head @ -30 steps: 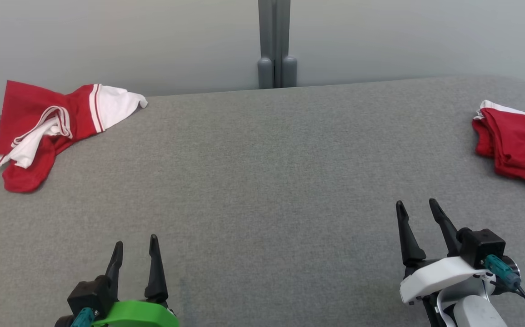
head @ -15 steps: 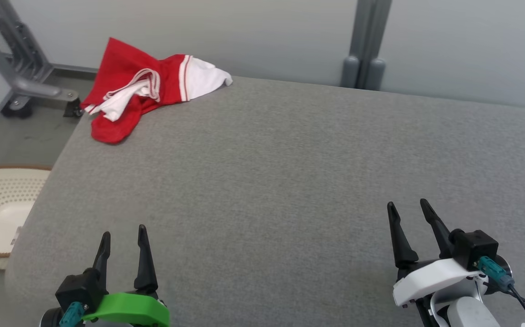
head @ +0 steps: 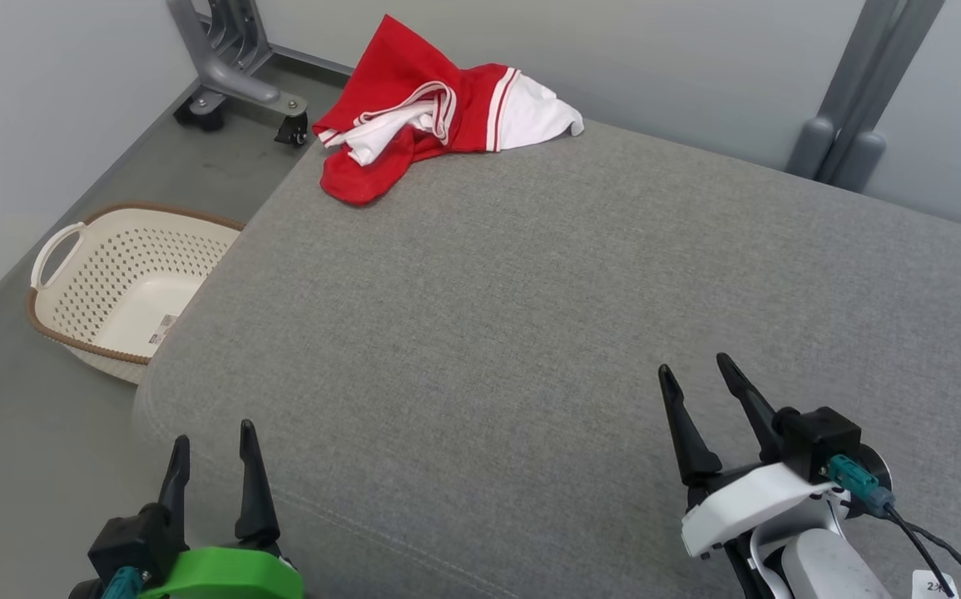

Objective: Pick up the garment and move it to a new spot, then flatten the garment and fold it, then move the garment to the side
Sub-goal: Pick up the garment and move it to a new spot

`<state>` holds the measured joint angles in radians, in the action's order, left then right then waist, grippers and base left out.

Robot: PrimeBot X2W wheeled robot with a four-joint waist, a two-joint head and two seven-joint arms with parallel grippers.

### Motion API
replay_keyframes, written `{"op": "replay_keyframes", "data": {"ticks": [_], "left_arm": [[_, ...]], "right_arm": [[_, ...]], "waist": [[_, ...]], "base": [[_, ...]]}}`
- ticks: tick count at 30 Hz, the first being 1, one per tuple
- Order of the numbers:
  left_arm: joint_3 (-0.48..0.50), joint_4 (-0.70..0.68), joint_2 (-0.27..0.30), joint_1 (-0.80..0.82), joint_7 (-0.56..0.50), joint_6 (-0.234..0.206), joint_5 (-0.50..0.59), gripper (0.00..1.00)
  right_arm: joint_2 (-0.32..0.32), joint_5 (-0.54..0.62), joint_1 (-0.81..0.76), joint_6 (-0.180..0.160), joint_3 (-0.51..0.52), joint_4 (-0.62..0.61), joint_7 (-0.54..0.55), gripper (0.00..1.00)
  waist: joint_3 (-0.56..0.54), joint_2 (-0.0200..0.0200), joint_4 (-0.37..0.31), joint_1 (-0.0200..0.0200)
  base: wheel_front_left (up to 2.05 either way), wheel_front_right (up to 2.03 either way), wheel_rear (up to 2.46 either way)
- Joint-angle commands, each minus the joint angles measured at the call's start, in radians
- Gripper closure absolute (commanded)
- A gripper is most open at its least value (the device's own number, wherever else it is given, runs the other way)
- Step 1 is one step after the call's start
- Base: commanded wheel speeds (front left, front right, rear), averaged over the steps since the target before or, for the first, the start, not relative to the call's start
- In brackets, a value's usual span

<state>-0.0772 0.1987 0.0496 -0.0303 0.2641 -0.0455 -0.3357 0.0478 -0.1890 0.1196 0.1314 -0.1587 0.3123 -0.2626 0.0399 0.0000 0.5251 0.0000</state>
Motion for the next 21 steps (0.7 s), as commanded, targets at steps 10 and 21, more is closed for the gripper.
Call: {"op": "replay_keyframes", "data": {"ticks": [10, 21], "left_arm": [[0.023, -0.008, 0.002, 0.029, 0.0, -0.002, 0.006, 0.0], [0.209, -0.118, 0.139, 0.32, -0.005, 0.029, 0.049, 0.0]], "right_arm": [[0.005, 0.059, 0.033, -0.001, 0.028, -0.038, 0.011, 0.0], [0.024, 0.147, 0.097, -0.001, 0.076, -0.184, 0.08, 0.0]], "waist": [[0.063, 0.0, -0.041, 0.0], [0.234, 0.0, -0.233, 0.0]], "base": [[0.0, 0.0, 0.0], [0.0, 0.0, 0.0]]}}
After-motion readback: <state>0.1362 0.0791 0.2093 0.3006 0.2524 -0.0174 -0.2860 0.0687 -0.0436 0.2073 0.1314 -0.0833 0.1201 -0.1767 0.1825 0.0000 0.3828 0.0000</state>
